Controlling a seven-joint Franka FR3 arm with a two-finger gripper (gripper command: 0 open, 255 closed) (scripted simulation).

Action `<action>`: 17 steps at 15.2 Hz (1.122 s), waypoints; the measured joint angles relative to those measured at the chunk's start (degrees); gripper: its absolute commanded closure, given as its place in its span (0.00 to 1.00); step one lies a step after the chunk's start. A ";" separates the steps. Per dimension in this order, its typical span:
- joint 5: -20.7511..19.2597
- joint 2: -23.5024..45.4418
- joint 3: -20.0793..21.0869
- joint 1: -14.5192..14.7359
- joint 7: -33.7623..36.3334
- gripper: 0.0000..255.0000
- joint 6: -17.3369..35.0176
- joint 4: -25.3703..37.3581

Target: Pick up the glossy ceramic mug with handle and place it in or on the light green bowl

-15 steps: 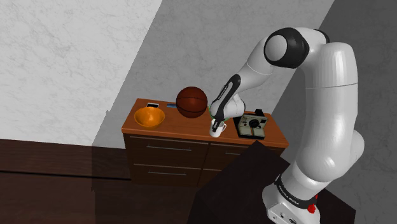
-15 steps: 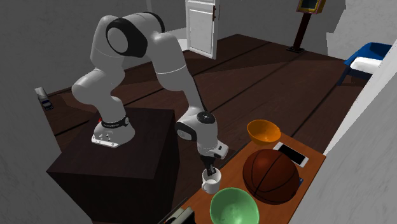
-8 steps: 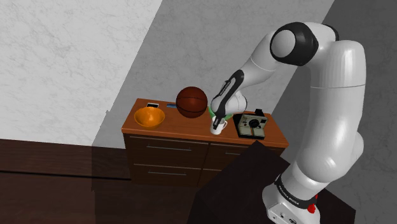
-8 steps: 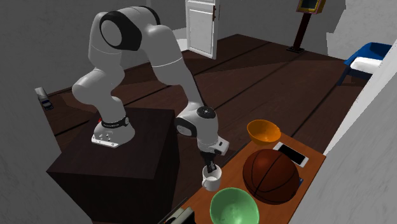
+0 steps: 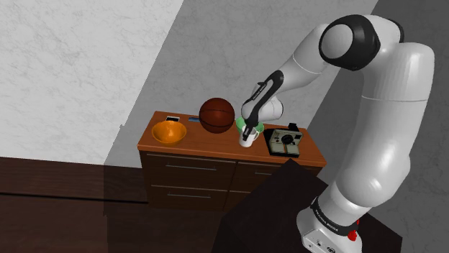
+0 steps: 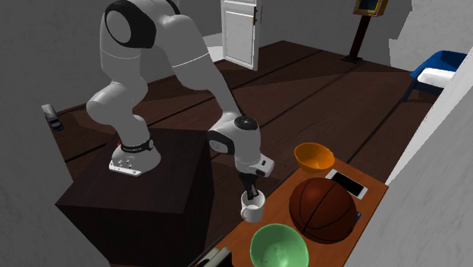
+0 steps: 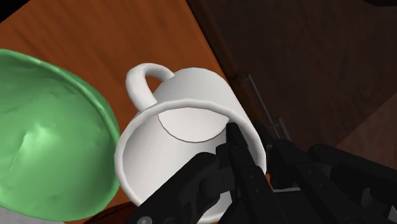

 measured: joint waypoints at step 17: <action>-4.99 -13.35 -3.30 2.41 3.47 1.00 -12.33 -0.88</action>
